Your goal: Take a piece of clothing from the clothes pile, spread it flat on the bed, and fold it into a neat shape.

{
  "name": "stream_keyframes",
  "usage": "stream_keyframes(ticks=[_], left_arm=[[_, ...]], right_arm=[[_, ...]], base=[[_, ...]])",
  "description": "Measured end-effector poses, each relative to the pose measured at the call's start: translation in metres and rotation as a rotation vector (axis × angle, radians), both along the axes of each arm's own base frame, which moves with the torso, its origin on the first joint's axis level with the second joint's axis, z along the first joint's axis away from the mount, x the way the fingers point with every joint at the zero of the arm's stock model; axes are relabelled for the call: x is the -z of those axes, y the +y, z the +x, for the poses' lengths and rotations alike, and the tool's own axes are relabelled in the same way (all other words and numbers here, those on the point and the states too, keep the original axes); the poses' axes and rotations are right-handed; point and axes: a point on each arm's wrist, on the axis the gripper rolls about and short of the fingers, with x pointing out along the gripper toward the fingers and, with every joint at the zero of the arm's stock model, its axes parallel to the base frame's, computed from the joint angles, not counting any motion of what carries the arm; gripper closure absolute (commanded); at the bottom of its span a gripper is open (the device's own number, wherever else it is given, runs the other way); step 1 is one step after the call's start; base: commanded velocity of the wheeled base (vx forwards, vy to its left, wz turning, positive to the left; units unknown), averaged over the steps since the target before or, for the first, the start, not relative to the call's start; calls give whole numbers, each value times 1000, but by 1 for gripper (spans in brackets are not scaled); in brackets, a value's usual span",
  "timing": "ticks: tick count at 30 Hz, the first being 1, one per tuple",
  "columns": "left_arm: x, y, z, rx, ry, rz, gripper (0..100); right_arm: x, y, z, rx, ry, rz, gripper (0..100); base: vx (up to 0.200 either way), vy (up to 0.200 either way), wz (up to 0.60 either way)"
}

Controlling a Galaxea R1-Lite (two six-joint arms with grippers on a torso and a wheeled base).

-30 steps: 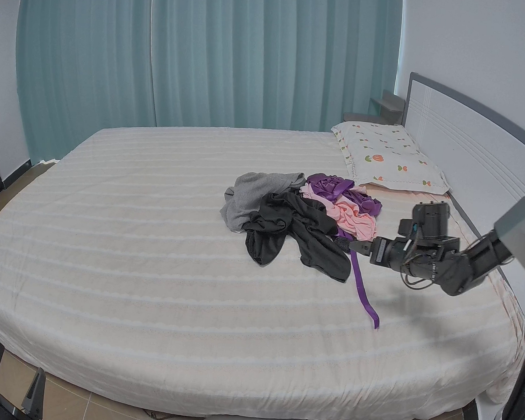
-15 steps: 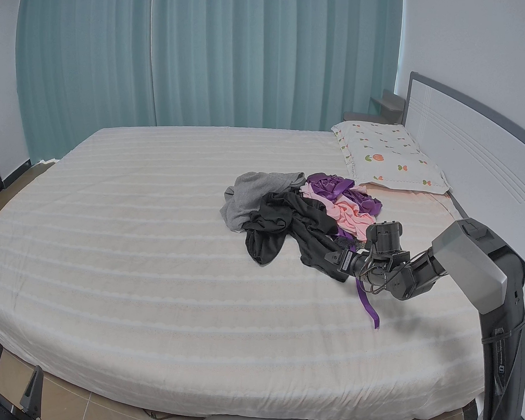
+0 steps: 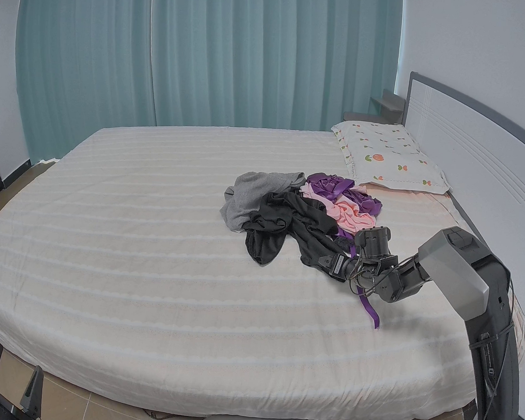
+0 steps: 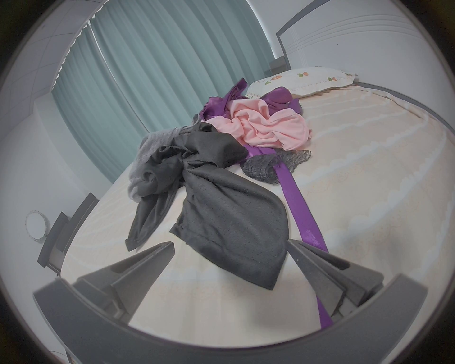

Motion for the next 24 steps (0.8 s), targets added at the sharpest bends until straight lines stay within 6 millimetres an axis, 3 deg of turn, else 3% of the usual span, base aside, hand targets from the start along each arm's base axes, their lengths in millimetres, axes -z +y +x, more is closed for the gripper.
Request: stream_keyframes(ticks=[8,16,17,24], left_arm=[[0,0,0,0,0,1,0],[0,0,0,0,0,2,0],[0,0,0,0,0,1,0],[0,0,0,0,0,2,0]], right_arm=[[14,3,6,20,41,2,0],[15,6,17,61,48,47,0],[15,7,19,67,49,56,100],[18,14,27,81,58,87,100]], base=[[0,0,0],[0,0,0],[0,0,0],[0,0,0]])
